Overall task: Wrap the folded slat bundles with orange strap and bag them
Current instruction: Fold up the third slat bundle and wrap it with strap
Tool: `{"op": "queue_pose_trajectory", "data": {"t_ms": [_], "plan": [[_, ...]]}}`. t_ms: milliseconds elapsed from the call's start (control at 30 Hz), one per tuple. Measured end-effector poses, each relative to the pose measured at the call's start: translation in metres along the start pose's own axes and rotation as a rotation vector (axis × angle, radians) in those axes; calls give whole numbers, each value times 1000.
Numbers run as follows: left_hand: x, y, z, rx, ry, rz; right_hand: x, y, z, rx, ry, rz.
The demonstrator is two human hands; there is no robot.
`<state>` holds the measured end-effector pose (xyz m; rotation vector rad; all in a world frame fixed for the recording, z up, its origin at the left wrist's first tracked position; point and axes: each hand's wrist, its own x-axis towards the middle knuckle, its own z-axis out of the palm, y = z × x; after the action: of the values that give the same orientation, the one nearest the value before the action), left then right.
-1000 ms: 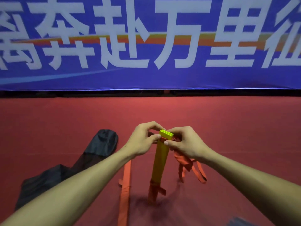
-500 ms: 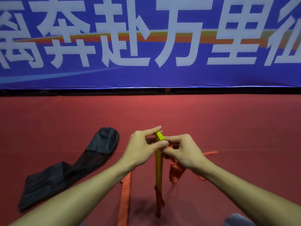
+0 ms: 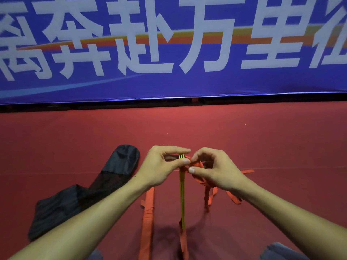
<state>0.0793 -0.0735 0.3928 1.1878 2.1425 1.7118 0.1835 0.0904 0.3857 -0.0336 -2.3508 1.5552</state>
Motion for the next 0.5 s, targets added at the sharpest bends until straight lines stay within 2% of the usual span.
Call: {"op": "queue_pose_trajectory", "data": {"t_ms": [133, 333, 500], "plan": [[-2, 3, -2, 4, -67, -20, 0, 6, -2, -125, -6, -17], [-2, 0, -4, 14, -67, 10, 0, 6, -5, -56, 29, -18], [-3, -3, -5, -72, -125, -9, 3, 10, -7, -161, 72, 57]]}}
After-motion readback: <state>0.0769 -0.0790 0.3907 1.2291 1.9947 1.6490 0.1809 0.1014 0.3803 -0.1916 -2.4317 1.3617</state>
